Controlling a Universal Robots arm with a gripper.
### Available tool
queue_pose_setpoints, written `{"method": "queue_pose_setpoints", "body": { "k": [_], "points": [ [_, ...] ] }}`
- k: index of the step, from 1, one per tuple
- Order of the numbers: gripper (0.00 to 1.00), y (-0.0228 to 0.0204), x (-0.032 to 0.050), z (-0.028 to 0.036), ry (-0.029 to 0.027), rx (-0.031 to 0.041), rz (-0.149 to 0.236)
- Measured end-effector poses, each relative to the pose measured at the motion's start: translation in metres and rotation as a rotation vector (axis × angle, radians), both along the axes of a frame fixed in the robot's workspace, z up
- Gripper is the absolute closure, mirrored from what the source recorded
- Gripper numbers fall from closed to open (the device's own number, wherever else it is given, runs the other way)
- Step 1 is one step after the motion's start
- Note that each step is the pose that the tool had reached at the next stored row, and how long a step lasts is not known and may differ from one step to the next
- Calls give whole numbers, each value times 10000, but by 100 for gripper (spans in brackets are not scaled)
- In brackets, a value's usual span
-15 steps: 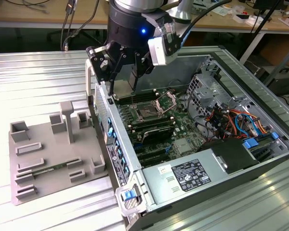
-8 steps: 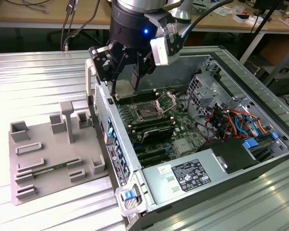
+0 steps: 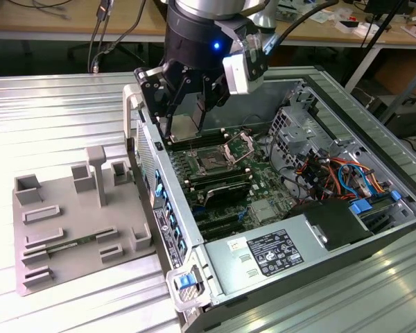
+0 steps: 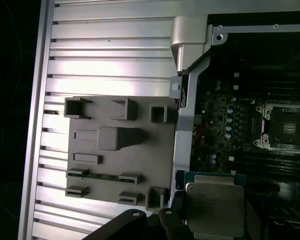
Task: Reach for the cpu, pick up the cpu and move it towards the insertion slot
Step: 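Pick up the cpu and move it towards the insertion slot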
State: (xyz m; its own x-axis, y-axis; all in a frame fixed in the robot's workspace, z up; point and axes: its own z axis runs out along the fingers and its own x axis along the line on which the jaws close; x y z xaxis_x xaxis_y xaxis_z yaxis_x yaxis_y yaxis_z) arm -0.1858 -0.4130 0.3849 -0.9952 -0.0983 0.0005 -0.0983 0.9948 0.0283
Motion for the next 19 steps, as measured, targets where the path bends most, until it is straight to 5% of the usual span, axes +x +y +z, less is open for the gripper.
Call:
{"method": "queue_pose_setpoints", "body": {
  "k": [19],
  "points": [
    [45, 0, 120, -22, 0, 0, 0]
  ]
}}
